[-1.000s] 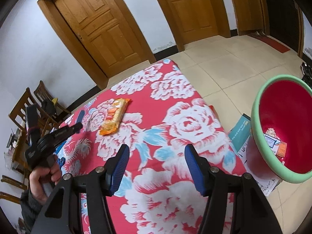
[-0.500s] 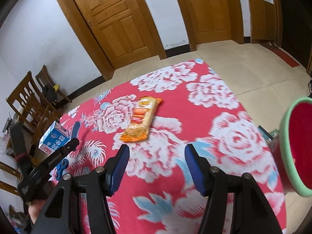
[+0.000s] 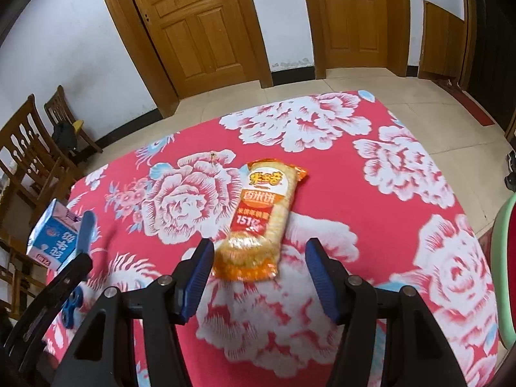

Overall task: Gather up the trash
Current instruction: 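Grasp the orange snack bag with the right gripper while the left gripper holds the tube, then carry tube and snack bag over the bucket and open both grippers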

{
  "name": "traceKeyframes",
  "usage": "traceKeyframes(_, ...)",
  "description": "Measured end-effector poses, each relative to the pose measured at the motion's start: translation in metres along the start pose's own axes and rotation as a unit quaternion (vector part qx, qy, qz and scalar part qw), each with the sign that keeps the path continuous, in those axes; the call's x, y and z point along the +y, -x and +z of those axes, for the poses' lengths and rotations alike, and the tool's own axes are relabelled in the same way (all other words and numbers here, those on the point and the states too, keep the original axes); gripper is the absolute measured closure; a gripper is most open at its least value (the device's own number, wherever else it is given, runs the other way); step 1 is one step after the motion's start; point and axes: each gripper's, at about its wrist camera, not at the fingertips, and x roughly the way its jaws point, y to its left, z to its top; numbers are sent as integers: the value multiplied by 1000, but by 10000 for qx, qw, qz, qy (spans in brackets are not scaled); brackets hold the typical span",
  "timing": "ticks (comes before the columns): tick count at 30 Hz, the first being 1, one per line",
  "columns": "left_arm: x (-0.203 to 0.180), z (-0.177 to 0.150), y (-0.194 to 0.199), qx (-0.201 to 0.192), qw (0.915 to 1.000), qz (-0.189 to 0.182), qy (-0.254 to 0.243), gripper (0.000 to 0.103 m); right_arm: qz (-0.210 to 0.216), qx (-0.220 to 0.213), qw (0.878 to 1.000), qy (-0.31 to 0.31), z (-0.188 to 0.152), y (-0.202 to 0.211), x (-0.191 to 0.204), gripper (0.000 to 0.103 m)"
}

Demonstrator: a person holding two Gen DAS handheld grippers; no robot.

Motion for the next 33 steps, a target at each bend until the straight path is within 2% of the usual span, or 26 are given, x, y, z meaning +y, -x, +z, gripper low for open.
traceKeyframes(6,-3,-2,-1,36,9999,-103,-53,83,-225,-130,9993,254,3,-8,11,41)
traceKeyframes(8,-5,-3,-2,58,9999,-126,-77,83,-295,-173,9990,303,2,-9,13,47)
traceKeyframes(9,-5,-3,-2,65,9999,-134,-88,83,-345,-186,9987,338,1,-8,13,57)
traceKeyframes(12,-8,-4,-3,61,9998,-147,-121,83,-232,-133,9993,261,1,-5,8,62)
traceKeyframes(20,-9,-6,-4,4,9998,-95,-162,83,88,6,9999,60,-20,18,-6,63)
traceKeyframes(27,-17,-8,3,-106,9994,-84,-310,83,201,-167,9996,-100,-40,56,-23,63)
traceKeyframes(33,-29,-9,13,-246,9983,-121,-514,83,107,-444,9984,-333,-57,96,-55,63)
